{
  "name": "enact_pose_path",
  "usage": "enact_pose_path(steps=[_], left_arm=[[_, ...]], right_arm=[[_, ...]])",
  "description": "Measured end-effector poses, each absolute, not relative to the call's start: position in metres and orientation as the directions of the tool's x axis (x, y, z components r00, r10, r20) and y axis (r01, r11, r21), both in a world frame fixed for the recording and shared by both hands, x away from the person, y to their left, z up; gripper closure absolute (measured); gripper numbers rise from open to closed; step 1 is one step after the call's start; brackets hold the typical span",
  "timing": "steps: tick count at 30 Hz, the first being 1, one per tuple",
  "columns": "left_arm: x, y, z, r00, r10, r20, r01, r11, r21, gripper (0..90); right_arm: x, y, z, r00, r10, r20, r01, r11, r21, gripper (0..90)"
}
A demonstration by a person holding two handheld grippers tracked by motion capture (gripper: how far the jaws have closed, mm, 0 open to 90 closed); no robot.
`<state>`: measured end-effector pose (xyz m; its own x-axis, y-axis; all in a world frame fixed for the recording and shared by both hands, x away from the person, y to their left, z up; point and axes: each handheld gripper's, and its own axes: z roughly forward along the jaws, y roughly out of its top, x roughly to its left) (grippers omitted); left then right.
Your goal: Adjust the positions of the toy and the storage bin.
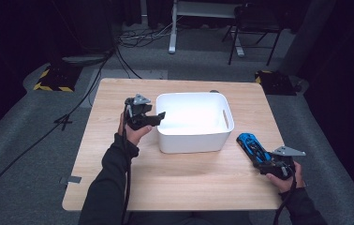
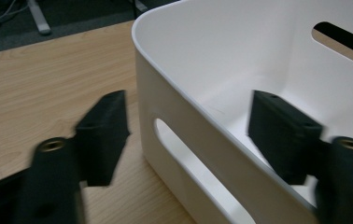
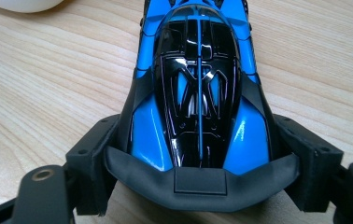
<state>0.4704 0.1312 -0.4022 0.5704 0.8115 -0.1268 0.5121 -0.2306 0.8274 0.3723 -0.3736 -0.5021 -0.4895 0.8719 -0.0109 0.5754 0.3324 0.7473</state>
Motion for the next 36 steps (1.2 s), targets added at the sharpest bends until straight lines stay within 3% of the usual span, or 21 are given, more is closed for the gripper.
enact_pose_path(steps=[6,8,11,21,32,36], left_arm=[[0.489,0.115,-0.402,0.600,0.792,-0.108,0.508,-0.274,0.816,43.7],[0.495,0.109,-0.401,0.615,0.781,-0.109,0.510,-0.288,0.811,42.6],[0.495,0.105,-0.397,0.603,0.791,-0.105,0.510,-0.281,0.813,33.2],[0.455,0.142,-0.368,0.618,0.785,-0.044,0.430,-0.292,0.854,18.7],[0.418,0.172,-0.377,0.617,0.783,0.078,0.401,-0.398,0.825,16.4],[0.402,0.176,-0.388,0.622,0.779,0.081,0.397,-0.403,0.825,16.6]], right_arm=[[0.372,-0.374,-0.502,-0.492,0.871,-0.014,0.573,0.336,0.748,23.8],[0.372,-0.374,-0.502,-0.492,0.870,-0.016,0.572,0.338,0.747,23.8],[0.372,-0.374,-0.502,-0.493,0.870,-0.015,0.572,0.337,0.747,23.8],[0.372,-0.374,-0.502,-0.491,0.871,-0.012,0.574,0.334,0.747,23.7],[0.373,-0.374,-0.502,-0.495,0.869,-0.008,0.576,0.335,0.746,23.4],[0.373,-0.374,-0.502,-0.499,0.866,-0.007,0.575,0.337,0.745,23.0]])
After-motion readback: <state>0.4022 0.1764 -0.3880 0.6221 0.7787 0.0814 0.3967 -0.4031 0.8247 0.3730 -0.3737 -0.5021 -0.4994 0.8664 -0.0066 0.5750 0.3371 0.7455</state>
